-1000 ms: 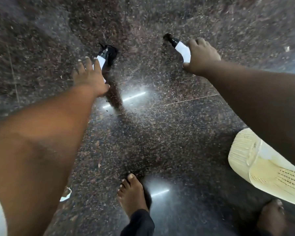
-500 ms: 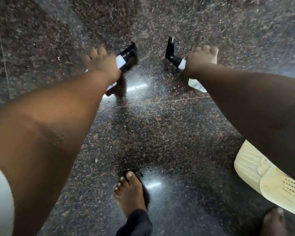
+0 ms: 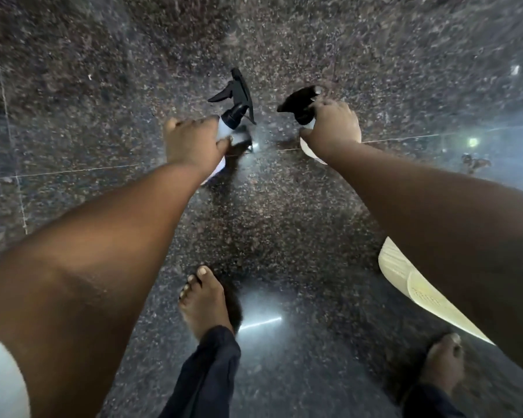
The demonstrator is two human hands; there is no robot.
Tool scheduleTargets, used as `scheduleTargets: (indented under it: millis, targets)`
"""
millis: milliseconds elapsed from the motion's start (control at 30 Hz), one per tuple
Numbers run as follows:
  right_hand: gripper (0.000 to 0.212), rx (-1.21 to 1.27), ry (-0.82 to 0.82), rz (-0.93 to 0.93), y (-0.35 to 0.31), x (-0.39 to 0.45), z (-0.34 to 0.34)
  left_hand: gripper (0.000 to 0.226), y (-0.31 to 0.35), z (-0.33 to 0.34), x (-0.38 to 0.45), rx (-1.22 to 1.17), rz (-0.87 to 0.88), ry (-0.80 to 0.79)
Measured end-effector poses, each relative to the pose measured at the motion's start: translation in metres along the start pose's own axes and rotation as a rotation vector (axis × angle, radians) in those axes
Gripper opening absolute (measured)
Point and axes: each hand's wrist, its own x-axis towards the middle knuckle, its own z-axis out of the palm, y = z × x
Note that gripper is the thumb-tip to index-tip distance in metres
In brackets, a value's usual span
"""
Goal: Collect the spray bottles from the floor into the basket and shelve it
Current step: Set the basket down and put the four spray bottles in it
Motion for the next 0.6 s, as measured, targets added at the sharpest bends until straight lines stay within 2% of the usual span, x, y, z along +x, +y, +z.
scheduleTargets:
  millis: [133,267,333,400,467,600]
  targets:
    - [0.038,0.386,0.125,0.098,0.048,-0.053,-0.035,0.039,0.069,-0.009,-0.048,-0.244,-0.06,0.013]
    - [0.038,0.736,0.226,0.186,0.119,-0.142,-0.08,0.043,0.169,-0.03,-0.114,-0.613,-0.07,0.061]
    - [0.037,0.782,0.305,0.222,0.163,-0.201,-0.106,0.043,0.224,-0.041,-0.152,-0.775,-0.056,0.04]
    - [0.024,0.77,0.374,0.24,0.205,-0.261,-0.132,0.041,0.275,-0.052,-0.189,-0.918,-0.056,-0.006]
    - [0.027,0.675,0.42,0.256,0.242,-0.313,-0.149,0.036,0.32,-0.055,-0.219,-0.978,-0.012,-0.04]
    - [0.035,0.66,0.359,0.357,0.302,-0.387,-0.148,0.028,0.382,-0.046,-0.254,-1.005,0.022,-0.203]
